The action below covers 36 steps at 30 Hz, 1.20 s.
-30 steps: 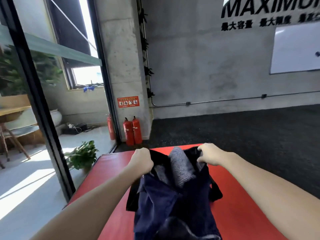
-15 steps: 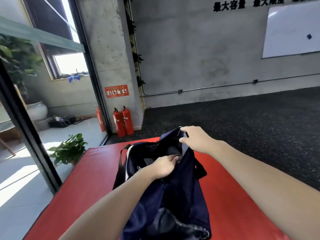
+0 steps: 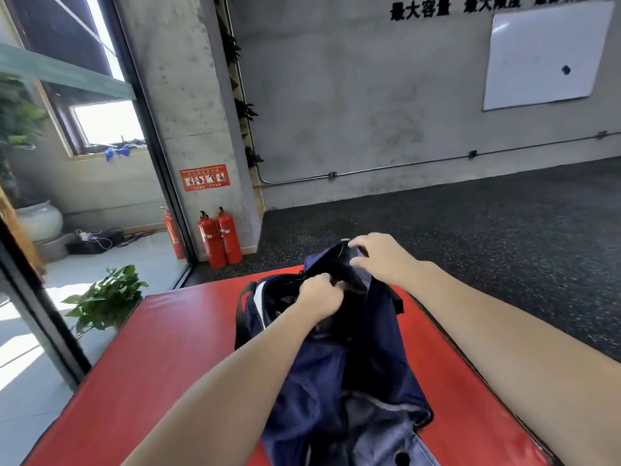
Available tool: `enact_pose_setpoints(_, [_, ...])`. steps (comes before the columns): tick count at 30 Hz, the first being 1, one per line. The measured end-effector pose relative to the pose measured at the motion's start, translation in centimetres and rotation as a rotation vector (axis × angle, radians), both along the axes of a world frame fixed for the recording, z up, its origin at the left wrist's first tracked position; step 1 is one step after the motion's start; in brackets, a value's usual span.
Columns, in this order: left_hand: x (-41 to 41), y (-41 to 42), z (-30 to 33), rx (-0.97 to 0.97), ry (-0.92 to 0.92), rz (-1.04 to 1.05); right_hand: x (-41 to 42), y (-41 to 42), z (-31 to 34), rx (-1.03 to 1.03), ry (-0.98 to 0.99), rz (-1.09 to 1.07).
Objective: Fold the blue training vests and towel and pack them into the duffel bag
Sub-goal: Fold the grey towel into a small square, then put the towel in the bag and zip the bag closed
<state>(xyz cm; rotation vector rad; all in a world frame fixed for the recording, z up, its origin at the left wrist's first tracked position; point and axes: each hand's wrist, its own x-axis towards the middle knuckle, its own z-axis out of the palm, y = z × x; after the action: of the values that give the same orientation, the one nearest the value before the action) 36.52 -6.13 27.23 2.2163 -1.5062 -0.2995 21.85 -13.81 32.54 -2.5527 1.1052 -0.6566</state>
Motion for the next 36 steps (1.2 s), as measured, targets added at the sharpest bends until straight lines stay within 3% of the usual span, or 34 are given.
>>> enact_pose_setpoints(5, [-0.9, 2.3, 0.2, -0.186, 0.035, 0.059, -5.9, 1.5, -2.4, 0.065, -0.182, -0.016])
enact_pose_setpoints(8, [-3.6, 3.5, 0.3, -0.343, 0.034, 0.047, -11.1, 3.0, -4.8, 0.132, -0.175, -0.089])
enact_pose_setpoints(15, [-17.6, 5.9, -4.1, -0.433, 0.041, -0.281, -25.1, 8.7, -13.0, 0.363, -0.151, -0.283])
enact_pose_setpoints(24, [-35.3, 8.3, -17.1, 0.016, 0.069, -0.623, -40.9, 15.2, -26.2, 0.539, -0.006, -0.542])
enact_pose_setpoints(31, [-44.0, 8.6, -25.1, 0.343, 0.066, -0.683, -49.5, 17.3, -36.6, 0.659, 0.094, -0.775])
enact_pose_setpoints(36, [-46.7, 8.1, -30.4, 0.474, 0.033, -0.706, -52.0, 18.1, -42.2, 0.714, 0.123, -0.977])
